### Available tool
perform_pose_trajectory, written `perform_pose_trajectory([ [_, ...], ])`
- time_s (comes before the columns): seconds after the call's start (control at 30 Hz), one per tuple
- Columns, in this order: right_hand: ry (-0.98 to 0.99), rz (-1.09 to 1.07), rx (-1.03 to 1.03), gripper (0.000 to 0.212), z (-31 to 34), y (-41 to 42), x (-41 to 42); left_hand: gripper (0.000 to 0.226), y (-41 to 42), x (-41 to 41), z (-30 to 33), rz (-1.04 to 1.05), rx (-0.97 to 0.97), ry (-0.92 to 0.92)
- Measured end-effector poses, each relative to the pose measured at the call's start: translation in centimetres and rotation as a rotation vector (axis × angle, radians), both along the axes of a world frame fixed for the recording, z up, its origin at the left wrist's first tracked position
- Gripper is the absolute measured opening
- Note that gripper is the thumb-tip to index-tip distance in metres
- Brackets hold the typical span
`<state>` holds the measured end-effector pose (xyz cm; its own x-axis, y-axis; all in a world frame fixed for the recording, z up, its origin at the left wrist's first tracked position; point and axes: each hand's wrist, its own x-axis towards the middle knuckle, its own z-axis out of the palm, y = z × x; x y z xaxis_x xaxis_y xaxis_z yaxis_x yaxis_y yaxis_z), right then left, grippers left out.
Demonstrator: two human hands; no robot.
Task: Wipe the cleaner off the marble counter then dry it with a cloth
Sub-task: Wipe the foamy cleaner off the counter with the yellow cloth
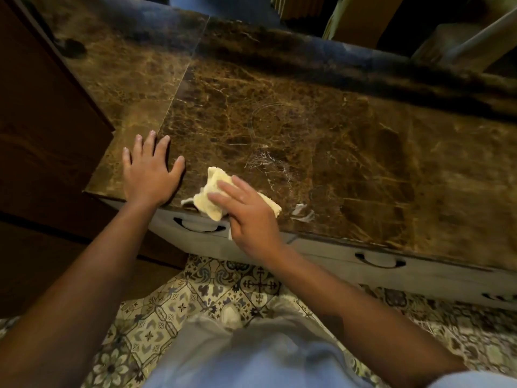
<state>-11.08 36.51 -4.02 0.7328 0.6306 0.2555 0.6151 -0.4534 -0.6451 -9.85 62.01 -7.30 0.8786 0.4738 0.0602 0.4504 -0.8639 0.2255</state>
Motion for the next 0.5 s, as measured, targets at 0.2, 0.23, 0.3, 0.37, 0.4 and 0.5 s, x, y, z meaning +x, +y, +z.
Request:
perform_pose_trajectory([
  [0.2,-0.080,-0.136,-0.065,0.040,-2.3,-5.5,0.4,0.067,0.1,-0.2,0.2,-0.016,-0.011,-0.005],
  [0.23,-0.081,-0.193,-0.079,0.041,-2.4,-7.0,0.8,0.066,0.1,-0.2,0.3,-0.015,-0.008,-0.006],
  [0.3,-0.086,-0.293,-0.111,0.041,-2.6,-9.8,1.6,0.066,0.0,-0.2,0.5,-0.017,-0.006,-0.002],
  [0.37,-0.086,-0.364,-0.135,0.041,-2.5,-11.7,2.6,0.065,-0.1,-0.2,0.7,-0.018,-0.012,0.004],
  [0.4,-0.070,-0.384,-0.136,0.042,-2.2,-12.3,3.3,0.065,-0.2,-0.2,0.8,-0.017,-0.009,0.007],
  [0.5,0.132,-0.476,0.000,0.045,0.1,-13.0,5.2,0.066,-0.2,-0.2,0.9,-0.019,0.003,0.012],
])
